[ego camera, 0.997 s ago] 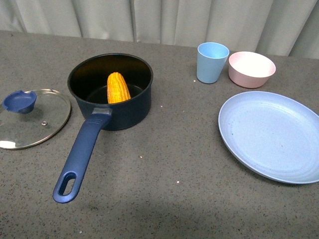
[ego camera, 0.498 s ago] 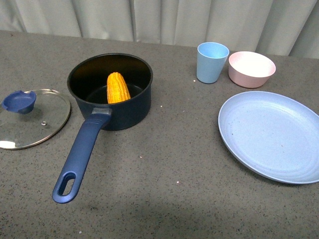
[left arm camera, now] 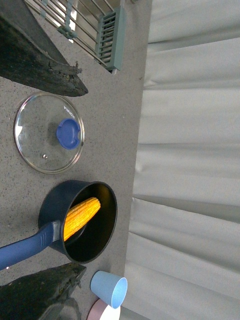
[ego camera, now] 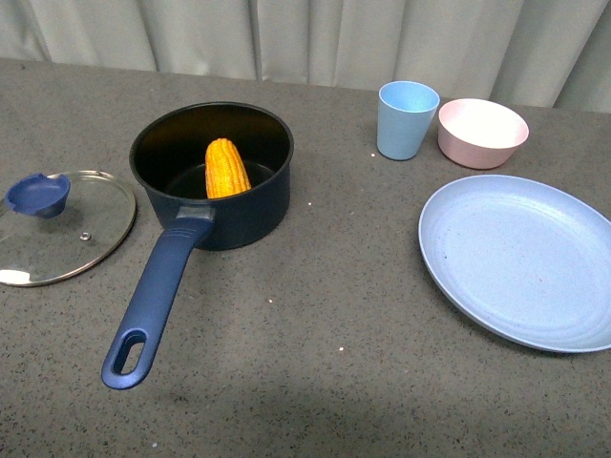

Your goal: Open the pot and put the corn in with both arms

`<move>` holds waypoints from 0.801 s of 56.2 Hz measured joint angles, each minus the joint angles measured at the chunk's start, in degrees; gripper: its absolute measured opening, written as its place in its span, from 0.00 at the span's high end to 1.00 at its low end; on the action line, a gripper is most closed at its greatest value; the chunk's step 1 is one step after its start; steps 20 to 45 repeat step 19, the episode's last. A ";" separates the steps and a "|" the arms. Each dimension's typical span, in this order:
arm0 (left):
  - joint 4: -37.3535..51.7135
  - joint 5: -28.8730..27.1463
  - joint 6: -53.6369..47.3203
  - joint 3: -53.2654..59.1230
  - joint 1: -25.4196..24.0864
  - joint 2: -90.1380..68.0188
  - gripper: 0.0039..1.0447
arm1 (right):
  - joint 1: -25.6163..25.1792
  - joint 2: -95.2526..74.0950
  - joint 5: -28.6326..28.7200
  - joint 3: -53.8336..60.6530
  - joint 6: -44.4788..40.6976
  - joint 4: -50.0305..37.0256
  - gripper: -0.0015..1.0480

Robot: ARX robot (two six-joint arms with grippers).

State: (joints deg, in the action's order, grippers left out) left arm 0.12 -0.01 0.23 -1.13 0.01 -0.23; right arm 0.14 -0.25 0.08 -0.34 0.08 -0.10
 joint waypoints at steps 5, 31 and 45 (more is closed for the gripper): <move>0.00 0.00 0.00 0.00 0.00 0.00 0.06 | 0.00 0.00 0.00 0.00 -0.02 0.00 0.09; 0.00 0.00 0.00 0.00 0.00 0.00 0.06 | 0.00 0.00 0.00 0.00 -0.02 0.00 0.09; 0.00 0.00 0.00 0.00 0.00 0.00 0.06 | 0.00 0.00 0.00 0.00 -0.02 0.00 0.09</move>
